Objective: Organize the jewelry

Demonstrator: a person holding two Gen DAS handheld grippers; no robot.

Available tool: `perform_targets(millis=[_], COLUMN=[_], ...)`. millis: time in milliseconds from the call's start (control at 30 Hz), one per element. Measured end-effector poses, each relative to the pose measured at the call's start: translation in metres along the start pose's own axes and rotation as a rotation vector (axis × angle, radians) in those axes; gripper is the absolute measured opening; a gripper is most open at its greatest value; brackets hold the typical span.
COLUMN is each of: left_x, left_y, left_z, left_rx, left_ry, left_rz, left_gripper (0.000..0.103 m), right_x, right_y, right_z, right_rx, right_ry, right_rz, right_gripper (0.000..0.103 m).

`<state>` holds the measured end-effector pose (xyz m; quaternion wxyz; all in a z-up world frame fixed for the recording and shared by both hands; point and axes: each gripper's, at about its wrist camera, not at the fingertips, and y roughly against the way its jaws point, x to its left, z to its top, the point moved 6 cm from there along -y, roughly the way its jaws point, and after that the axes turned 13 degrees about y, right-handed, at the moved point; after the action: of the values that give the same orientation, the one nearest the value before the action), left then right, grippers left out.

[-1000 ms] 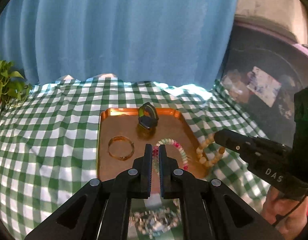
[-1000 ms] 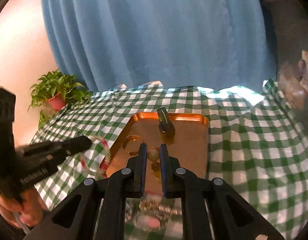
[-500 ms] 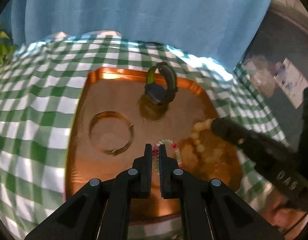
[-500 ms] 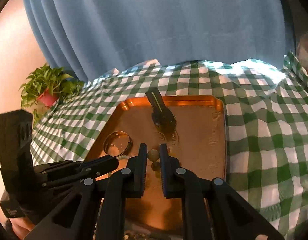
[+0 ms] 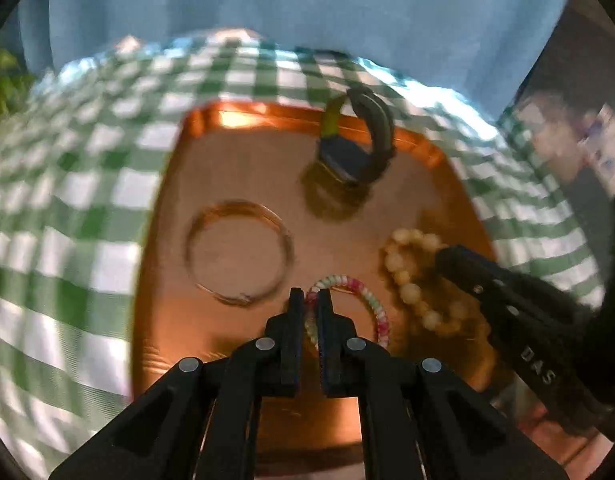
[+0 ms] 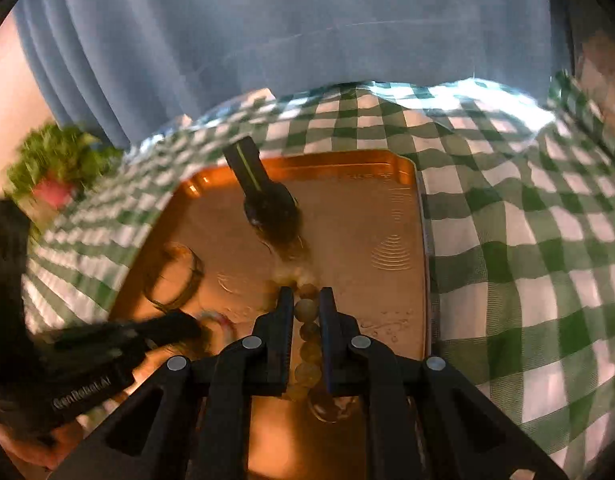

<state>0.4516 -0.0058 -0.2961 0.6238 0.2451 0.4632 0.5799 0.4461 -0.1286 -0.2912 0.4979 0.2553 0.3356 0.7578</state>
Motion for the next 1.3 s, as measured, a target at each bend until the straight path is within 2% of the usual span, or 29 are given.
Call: perform_targets(millis=[33,133,167,200,267,300,333,400,433,533,700,800,933,1067,1200,1300], left_x=[-0.001,-0.001,-0.001,0.0,0.003,0.006,0.011,0.018,0.019,0.018,0.013,0.013,0.011,0.014,0.015,0.02], left_y=[-0.001,-0.002,-0.002,-0.002,0.001,0.001,0.001,0.001,0.003,0.007,0.03,0.06,0.1,0.139,0.189,0.227], left_z=[-0.001,-0.003,-0.002,-0.002,-0.002,0.0,0.001,0.002,0.003,0.002,-0.008,-0.02,-0.035,-0.063,-0.092,-0.117], left_rx=[-0.006,-0.019,-0.027,-0.039,-0.059,-0.06,-0.057,-0.051,-0.051,-0.045,-0.101,-0.161,-0.211,-0.188,-0.219,-0.225], left_ry=[-0.016,-0.018,-0.022,-0.027,-0.028,-0.014,0.012,0.062,0.082,0.093,0.029,-0.004,-0.058,-0.079,-0.049,-0.028], left_rz=[0.022,0.016,0.02,0.034,0.085,0.113,0.135,0.082,0.055,0.036,0.064,0.07,0.133,0.174,0.112,0.105], left_gripper=[0.006,0.008,0.009,0.011,0.028,0.051,0.074,0.083,0.083,0.083,0.083,0.083,0.085,0.089,0.089,0.089], right_x=[0.001,0.006,0.006,0.005,0.005,0.005,0.004,-0.001,-0.003,-0.006,-0.003,0.006,0.025,0.049,0.074,0.09], right_y=[-0.002,-0.004,-0.003,-0.001,0.005,0.011,0.014,0.018,0.02,0.022,0.032,0.048,0.075,0.115,0.174,0.217], right_z=[-0.001,-0.003,-0.004,-0.004,-0.005,-0.004,-0.004,-0.004,-0.004,-0.005,-0.01,-0.02,-0.036,-0.05,-0.057,-0.065], right_rx=[0.004,0.013,0.013,0.008,-0.015,-0.038,-0.048,-0.057,-0.058,-0.053,-0.035,-0.059,-0.065,-0.082,-0.151,-0.188], right_ry=[0.011,0.063,0.067,0.059,0.046,0.042,0.041,0.027,0.014,-0.005,0.019,0.009,0.052,0.13,0.152,0.142], right_rz=[-0.009,-0.053,-0.063,-0.065,-0.05,-0.055,-0.07,-0.079,-0.074,-0.069,-0.117,-0.059,-0.051,-0.136,-0.177,-0.215], right_gripper=[0.011,0.012,0.017,0.027,0.082,0.086,0.086,0.085,0.086,0.086,0.091,0.091,0.091,0.091,0.091,0.091])
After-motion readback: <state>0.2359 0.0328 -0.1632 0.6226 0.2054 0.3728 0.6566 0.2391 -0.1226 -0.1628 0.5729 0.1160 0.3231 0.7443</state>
